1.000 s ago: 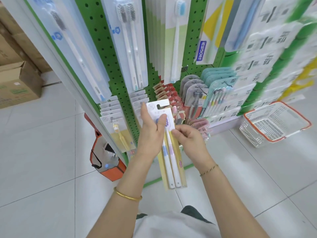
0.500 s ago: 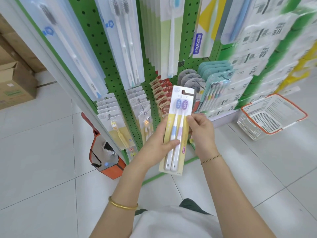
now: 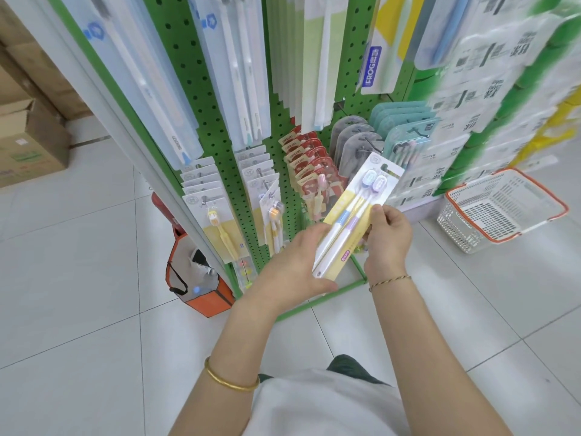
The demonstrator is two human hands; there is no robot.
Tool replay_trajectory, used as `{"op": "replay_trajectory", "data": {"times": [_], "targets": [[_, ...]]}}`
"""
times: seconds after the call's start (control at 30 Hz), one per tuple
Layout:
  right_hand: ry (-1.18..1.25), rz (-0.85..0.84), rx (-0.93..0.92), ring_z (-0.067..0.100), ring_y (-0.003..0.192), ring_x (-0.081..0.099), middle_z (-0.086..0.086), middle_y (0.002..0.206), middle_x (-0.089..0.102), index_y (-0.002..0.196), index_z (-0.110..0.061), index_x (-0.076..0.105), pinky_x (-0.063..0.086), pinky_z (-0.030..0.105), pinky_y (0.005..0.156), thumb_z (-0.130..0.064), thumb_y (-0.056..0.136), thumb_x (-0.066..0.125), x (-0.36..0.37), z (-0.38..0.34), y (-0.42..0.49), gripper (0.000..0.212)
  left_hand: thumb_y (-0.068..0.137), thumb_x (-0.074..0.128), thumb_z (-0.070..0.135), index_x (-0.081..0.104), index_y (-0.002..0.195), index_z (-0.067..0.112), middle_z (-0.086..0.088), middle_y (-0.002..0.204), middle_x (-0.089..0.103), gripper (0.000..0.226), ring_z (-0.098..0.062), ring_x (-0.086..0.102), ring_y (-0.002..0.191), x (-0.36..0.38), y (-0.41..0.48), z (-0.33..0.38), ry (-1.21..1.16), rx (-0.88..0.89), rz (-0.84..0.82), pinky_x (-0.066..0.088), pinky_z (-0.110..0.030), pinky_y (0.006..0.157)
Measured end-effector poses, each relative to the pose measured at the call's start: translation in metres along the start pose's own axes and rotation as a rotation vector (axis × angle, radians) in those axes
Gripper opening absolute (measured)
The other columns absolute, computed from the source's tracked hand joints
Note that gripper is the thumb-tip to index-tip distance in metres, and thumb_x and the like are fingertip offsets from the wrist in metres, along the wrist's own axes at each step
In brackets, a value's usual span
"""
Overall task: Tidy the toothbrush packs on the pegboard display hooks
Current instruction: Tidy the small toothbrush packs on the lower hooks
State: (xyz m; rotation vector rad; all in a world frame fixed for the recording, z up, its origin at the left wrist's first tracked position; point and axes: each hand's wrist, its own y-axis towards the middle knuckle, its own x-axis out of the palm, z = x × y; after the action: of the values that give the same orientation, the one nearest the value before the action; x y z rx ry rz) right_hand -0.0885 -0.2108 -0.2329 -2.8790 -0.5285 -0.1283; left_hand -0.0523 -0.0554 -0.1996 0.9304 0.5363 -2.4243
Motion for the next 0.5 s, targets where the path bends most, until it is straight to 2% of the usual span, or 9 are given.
{"op": "replay_trajectory", "data": {"times": [0.07, 0.13, 0.2, 0.23, 0.3, 0.37, 0.43, 0.5], "targets": [[0.019, 0.018, 0.007, 0.019, 0.067, 0.046, 0.007, 0.074, 0.052, 0.058, -0.019, 0.057, 0.041, 0.034, 0.062, -0.017, 0.09, 0.052, 0.001, 0.0, 0.0, 0.032, 0.073, 0.079, 0.037, 0.012, 0.146, 0.034, 0.011, 0.151, 0.021, 0.1, -0.011, 0.041, 0.126, 0.001, 0.0, 0.001, 0.074, 0.009, 0.0, 0.037, -0.027, 0.094], [0.024, 0.018, 0.012, 0.023, 0.079, 0.053, 0.017, 0.092, 0.059, 0.058, -0.021, 0.063, 0.049, 0.042, 0.072, -0.024, 0.084, 0.054, 0.001, -0.001, 0.0, 0.027, 0.074, 0.078, 0.038, 0.008, 0.148, 0.031, 0.011, 0.152, 0.015, 0.102, -0.014, 0.039, 0.127, 0.003, 0.0, 0.001, 0.17, 0.018, 0.001, 0.034, -0.026, 0.09], [0.05, -0.003, 0.025, 0.026, 0.083, 0.056, 0.022, 0.103, 0.059, 0.06, -0.02, 0.064, 0.053, 0.04, 0.074, -0.022, 0.086, 0.055, 0.001, -0.003, -0.001, 0.027, 0.078, 0.073, 0.029, 0.005, 0.149, 0.029, 0.008, 0.152, 0.012, 0.098, -0.018, 0.033, 0.133, 0.005, 0.002, -0.001, 0.213, 0.032, 0.016, 0.034, -0.029, 0.098], [0.072, -0.015, 0.033, 0.024, 0.079, 0.055, 0.02, 0.099, 0.058, 0.061, -0.017, 0.062, 0.053, 0.035, 0.069, -0.017, 0.09, 0.055, 0.001, -0.005, -0.002, 0.029, 0.08, 0.069, 0.023, 0.004, 0.15, 0.028, 0.006, 0.153, 0.013, 0.095, -0.019, 0.029, 0.135, 0.005, 0.003, -0.002, 0.207, 0.033, 0.019, 0.033, -0.031, 0.103], [0.11, -0.039, 0.038, 0.018, 0.068, 0.05, 0.013, 0.082, 0.054, 0.066, -0.014, 0.058, 0.049, 0.027, 0.062, -0.01, 0.094, 0.053, 0.0, -0.009, -0.004, 0.029, 0.083, 0.061, 0.013, 0.003, 0.151, 0.028, 0.005, 0.155, 0.013, 0.09, -0.019, 0.025, 0.138, 0.001, 0.004, -0.001, 0.144, 0.014, 0.0, 0.03, -0.031, 0.108], [0.138, -0.061, 0.042, 0.017, 0.065, 0.048, 0.008, 0.073, 0.052, 0.069, -0.014, 0.06, 0.047, 0.028, 0.063, -0.012, 0.095, 0.055, 0.0, -0.011, -0.006, 0.026, 0.089, 0.053, 0.01, 0.001, 0.152, 0.029, 0.005, 0.157, 0.011, 0.084, -0.016, 0.022, 0.141, -0.003, 0.006, 0.0, 0.055, -0.015, -0.052, 0.026, -0.028, 0.108], [0.152, -0.109, 0.063, 0.018, 0.071, 0.057, 0.006, 0.079, 0.06, 0.079, -0.014, 0.064, 0.051, 0.03, 0.067, -0.018, 0.095, 0.055, 0.0, -0.014, -0.008, 0.019, 0.094, 0.045, 0.011, 0.001, 0.152, 0.031, 0.006, 0.158, 0.011, 0.076, -0.017, 0.024, 0.14, -0.005, 0.006, 0.001, -0.046, -0.033, -0.072, 0.029, -0.029, 0.107], [0.149, -0.16, 0.09, 0.02, 0.081, 0.064, 0.006, 0.093, 0.065, 0.09, -0.015, 0.063, 0.054, 0.032, 0.071, -0.023, 0.096, 0.054, 0.0, -0.015, -0.008, 0.014, 0.095, 0.041, 0.015, 0.01, 0.152, 0.03, 0.003, 0.157, 0.019, 0.067, -0.018, 0.034, 0.136, -0.006, 0.007, 0.004, -0.23, -0.046, -0.062, 0.035, -0.034, 0.104]]}}
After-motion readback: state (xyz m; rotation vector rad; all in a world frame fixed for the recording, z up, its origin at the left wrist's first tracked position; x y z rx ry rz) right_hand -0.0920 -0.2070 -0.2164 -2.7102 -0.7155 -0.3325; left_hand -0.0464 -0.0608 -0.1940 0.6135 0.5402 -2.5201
